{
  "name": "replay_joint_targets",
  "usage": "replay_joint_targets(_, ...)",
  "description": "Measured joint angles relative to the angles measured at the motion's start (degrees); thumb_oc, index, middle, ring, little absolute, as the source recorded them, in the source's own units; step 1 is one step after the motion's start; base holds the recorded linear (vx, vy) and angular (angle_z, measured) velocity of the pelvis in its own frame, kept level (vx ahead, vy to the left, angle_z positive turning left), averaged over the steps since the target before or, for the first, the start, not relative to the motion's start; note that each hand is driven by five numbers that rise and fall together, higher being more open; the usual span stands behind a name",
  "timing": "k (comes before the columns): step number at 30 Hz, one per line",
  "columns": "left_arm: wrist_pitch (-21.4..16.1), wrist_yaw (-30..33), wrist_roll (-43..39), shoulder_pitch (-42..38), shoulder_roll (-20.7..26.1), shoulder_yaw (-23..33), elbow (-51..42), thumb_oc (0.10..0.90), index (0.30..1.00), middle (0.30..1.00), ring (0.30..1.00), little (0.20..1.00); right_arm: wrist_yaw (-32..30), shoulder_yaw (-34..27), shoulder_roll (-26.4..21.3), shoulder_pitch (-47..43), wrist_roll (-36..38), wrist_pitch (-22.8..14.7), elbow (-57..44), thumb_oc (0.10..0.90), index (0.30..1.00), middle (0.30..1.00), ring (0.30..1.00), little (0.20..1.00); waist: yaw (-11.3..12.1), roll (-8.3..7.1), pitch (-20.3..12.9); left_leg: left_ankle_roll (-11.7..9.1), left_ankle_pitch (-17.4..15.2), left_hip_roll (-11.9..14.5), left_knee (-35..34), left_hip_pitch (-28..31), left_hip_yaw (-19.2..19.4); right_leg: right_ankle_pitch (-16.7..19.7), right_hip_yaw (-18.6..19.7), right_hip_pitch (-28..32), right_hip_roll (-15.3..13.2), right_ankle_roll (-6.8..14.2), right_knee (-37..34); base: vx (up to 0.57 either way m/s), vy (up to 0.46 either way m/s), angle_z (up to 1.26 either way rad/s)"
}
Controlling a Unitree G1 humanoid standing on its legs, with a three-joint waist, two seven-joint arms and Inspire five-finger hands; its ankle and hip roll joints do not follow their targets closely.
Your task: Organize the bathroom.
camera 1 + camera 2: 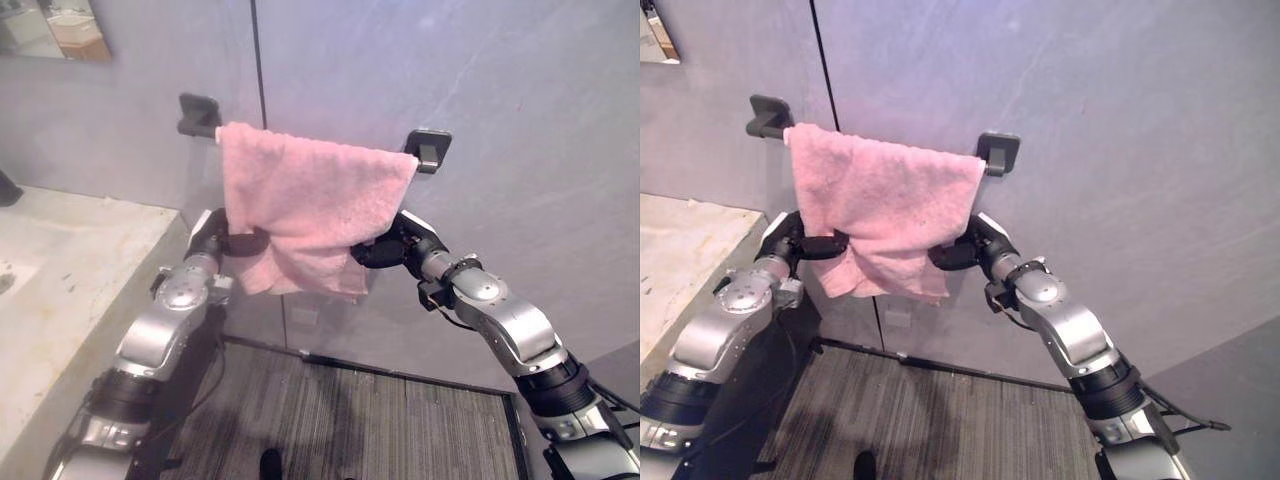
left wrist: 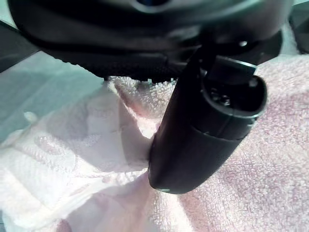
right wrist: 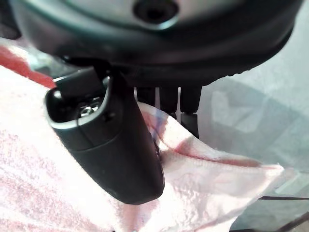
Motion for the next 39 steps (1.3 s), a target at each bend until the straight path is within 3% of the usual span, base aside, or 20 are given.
replay_joint_targets(1,0.3,-0.2,0.2,0.0,0.0,0.0,0.0,0.552,0.528,0.528,0.528,0.528,0.0,0.0,0.0,0.1,0.0,0.0,0.0,0.430,0.345,0.345,0.345,0.345,0.0,0.00,0.0,0.0,0.0,0.0,0.0,0.0,0.0,0.0,0.0,0.0,0.0,0.0,0.0,0.00,0.000,0.00)
replay_joint_targets(2,0.5,-0.8,0.6,0.0,0.0,0.0,0.0,0.689,0.733,0.733,0.733,0.733,0.0,0.0,0.0,0.1,0.0,0.0,0.0,0.472,0.408,0.408,0.408,0.408,-0.1,0.01,0.0,0.0,0.0,0.0,0.0,0.0,0.0,0.0,0.0,0.0,0.0,0.0,0.0,0.00,0.000,0.00)
replay_joint_targets(3,0.5,-1.1,0.8,0.0,0.0,0.0,0.0,0.756,0.834,0.834,0.834,0.834,0.0,0.0,0.0,0.2,0.0,0.0,0.0,0.472,0.408,0.408,0.408,0.408,-0.1,0.01,0.0,0.0,0.0,0.0,0.0,0.0,0.0,0.0,0.1,0.0,0.0,0.0,0.0,0.00,0.000,0.00)
replay_joint_targets(4,0.6,-1.6,1.4,0.0,0.1,0.0,0.0,0.800,0.900,0.900,0.900,0.900,0.0,0.0,0.0,0.3,0.0,0.0,0.0,0.744,0.815,0.815,0.815,0.815,-0.2,0.01,0.0,0.0,0.0,0.0,0.0,0.0,0.0,0.0,0.1,0.0,0.0,0.0,0.0,0.00,0.000,0.00)
replay_joint_targets(5,0.6,-2.0,2.9,0.0,0.1,0.0,0.0,0.800,0.900,0.900,0.900,0.900,0.0,0.0,0.0,0.4,0.0,0.0,0.0,0.800,0.900,0.900,0.900,0.900,-0.2,0.01,0.0,0.0,0.0,0.0,0.0,0.0,0.0,0.0,0.1,0.0,0.0,0.0,0.0,0.00,0.000,0.00)
replay_joint_targets(22,0.4,-11.7,5.4,4.8,1.3,2.0,0.1,0.800,0.900,0.900,0.900,0.900,-1.4,-1.2,0.0,7.6,-0.1,0.0,0.0,0.800,0.900,0.900,0.900,0.900,-0.3,0.03,0.0,0.0,-0.1,0.0,0.0,0.1,0.3,0.0,0.3,-0.1,0.0,0.0,0.0,-0.01,0.000,0.00)
replay_joint_targets(26,0.3,-13.0,4.2,8.0,1.3,2.4,0.1,0.800,0.900,0.900,0.900,0.900,-1.5,-2.4,2.6,12.7,-2.2,-0.3,0.5,0.800,0.900,0.900,0.900,0.900,-0.5,0.06,0.0,-0.1,-0.2,0.1,0.0,0.2,0.6,0.0,0.6,-0.1,-0.1,0.0,0.0,-0.04,0.013,-0.04)
replay_joint_targets(28,-1.1,-13.0,4.3,13.8,0.7,3.3,0.1,0.800,0.900,0.900,0.900,0.900,-0.8,-2.4,5.3,17.6,-6.1,-3.2,3.6,0.800,0.900,0.900,0.900,0.900,-1.5,0.27,-0.2,0.3,-0.1,0.1,0.0,0.3,0.7,0.0,0.7,-0.1,-0.1,0.1,0.0,-0.05,0.008,-0.02)
replay_joint_targets(32,-1.3,-12.9,4.3,22.3,-0.4,4.1,3.9,0.800,0.900,0.900,0.900,0.900,2.8,-2.1,6.2,25.6,-11.9,-3.6,11.9,0.800,0.900,0.900,0.900,0.900,-1.9,0.75,-0.2,0.2,-0.1,0.1,0.0,0.3,0.9,-0.2,0.9,-0.3,-0.1,0.2,0.0,-0.06,0.000,-0.04)
replay_joint_targets(33,-2.5,-12.9,4.3,23.2,-0.7,4.4,5.8,0.800,0.900,0.900,0.900,0.900,3.9,-2.0,6.5,26.3,-13.6,-5.4,15.3,0.800,0.900,0.900,0.900,0.900,-2.0,0.87,-0.5,0.2,-0.1,0.2,0.0,0.2,1.0,-0.2,0.9,-0.4,0.0,0.2,0.0,-0.06,-0.001,-0.05)
replay_joint_targets(39,-4.9,-10.4,4.9,27.4,-2.2,4.8,21.8,0.800,0.900,0.900,0.900,0.900,7.3,2.2,6.5,29.6,-23.8,-6.8,38.6,0.800,0.900,0.900,0.900,0.900,-1.8,2.06,-0.9,-0.3,-0.3,0.3,0.0,0.0,1.4,-0.2,1.4,-0.7,0.1,0.2,0.0,-0.06,0.003,-0.03)
